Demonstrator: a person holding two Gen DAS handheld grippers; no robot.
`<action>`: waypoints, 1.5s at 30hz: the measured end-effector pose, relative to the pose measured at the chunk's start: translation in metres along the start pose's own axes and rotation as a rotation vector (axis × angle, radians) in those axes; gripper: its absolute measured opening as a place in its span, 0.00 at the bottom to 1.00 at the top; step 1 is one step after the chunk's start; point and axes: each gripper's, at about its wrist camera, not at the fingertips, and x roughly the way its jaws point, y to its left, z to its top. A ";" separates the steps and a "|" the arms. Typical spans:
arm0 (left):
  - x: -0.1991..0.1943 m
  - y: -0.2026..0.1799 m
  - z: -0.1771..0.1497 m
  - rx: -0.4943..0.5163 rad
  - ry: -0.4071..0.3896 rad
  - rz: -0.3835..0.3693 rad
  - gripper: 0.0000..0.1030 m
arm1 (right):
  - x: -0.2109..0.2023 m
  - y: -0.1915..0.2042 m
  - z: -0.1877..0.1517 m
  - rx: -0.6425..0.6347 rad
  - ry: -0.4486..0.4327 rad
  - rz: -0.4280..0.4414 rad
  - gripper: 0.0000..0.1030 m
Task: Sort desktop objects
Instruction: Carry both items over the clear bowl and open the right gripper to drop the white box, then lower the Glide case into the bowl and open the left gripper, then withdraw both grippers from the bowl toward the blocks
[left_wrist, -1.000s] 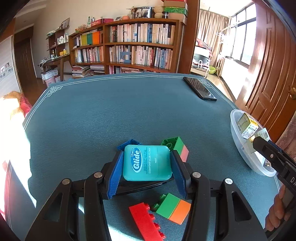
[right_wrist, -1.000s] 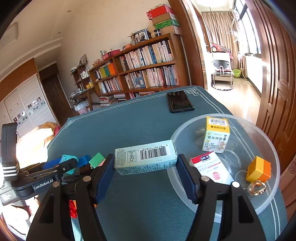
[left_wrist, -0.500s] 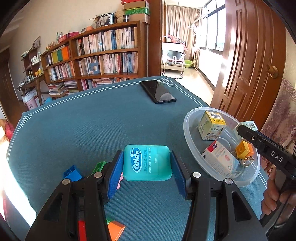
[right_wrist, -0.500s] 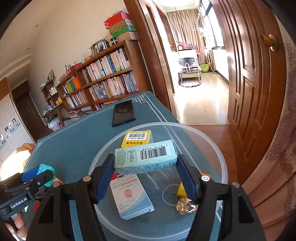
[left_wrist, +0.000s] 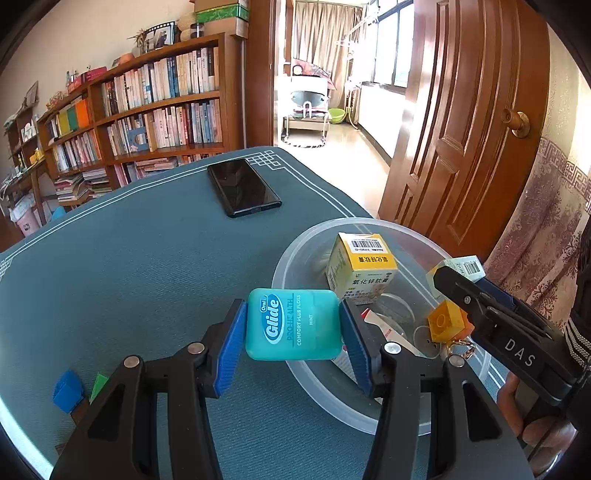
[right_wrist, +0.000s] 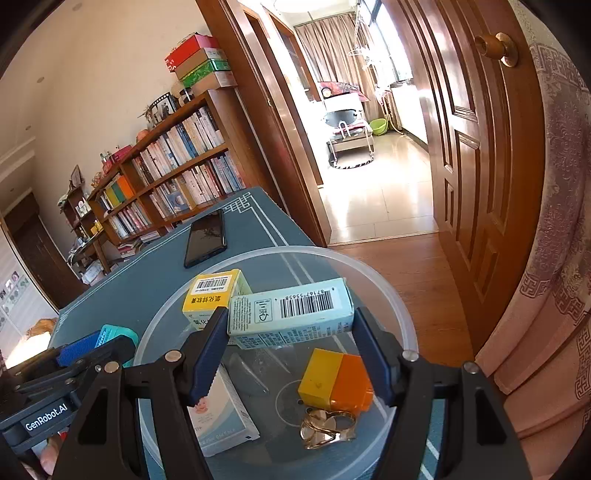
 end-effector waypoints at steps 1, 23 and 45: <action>0.003 -0.002 0.002 0.003 0.002 -0.007 0.53 | 0.000 -0.001 0.000 -0.001 -0.003 -0.005 0.70; 0.016 -0.017 0.005 0.022 -0.001 -0.003 0.68 | -0.010 -0.014 -0.004 0.027 -0.073 -0.062 0.77; -0.061 0.090 -0.048 -0.165 -0.071 0.226 0.78 | -0.004 0.004 -0.017 -0.050 -0.051 -0.065 0.79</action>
